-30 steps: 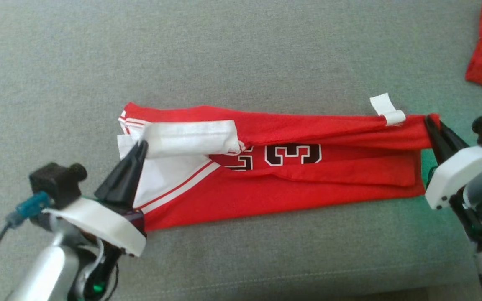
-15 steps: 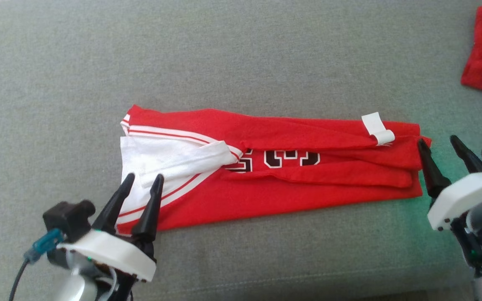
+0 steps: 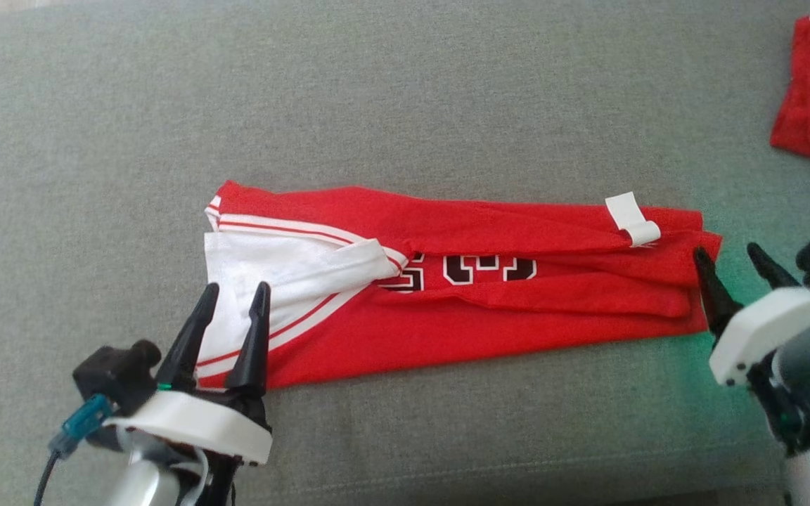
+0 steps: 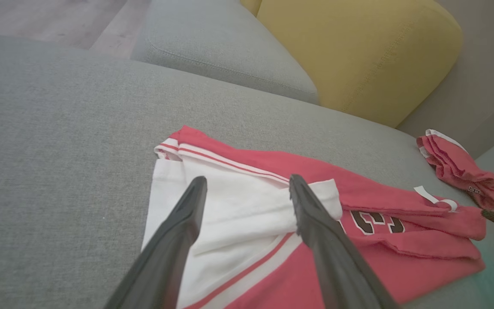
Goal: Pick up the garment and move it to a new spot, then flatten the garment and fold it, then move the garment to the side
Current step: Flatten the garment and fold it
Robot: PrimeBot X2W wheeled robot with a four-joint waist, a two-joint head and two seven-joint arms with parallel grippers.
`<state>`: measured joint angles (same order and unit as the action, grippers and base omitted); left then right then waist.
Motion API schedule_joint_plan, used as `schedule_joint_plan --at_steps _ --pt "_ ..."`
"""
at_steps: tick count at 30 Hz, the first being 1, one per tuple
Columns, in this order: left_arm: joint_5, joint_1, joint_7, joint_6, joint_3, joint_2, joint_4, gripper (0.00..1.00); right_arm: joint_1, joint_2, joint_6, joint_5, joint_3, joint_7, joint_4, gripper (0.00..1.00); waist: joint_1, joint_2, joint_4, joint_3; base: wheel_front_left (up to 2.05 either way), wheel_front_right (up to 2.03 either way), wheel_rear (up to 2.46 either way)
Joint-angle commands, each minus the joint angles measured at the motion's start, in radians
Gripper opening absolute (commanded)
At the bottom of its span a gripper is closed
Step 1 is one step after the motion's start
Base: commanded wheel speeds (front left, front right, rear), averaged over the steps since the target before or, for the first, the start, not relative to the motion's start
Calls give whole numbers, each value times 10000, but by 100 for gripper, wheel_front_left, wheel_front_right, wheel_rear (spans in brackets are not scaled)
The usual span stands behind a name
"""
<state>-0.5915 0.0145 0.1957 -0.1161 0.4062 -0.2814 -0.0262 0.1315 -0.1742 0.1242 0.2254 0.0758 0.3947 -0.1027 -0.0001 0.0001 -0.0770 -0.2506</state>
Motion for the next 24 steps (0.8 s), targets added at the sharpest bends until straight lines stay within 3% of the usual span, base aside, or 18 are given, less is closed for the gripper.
schedule_joint_plan --at_steps 1,12,24 --pt "110 499 142 -54 -346 -77 -228 100 634 -239 65 -98 -190 95 181 100 1 -1 -1 -29 0 0 0" --pt "319 658 351 -51 -175 106 50 100 1715 -646 65 -212 -791 979 -1400 100 1 -1 205 -77 0 0 0" --pt "330 657 476 -26 -177 190 172 100 1769 -908 65 91 -1165 1966 -1777 100 1 -1 275 -183 0 0 0"
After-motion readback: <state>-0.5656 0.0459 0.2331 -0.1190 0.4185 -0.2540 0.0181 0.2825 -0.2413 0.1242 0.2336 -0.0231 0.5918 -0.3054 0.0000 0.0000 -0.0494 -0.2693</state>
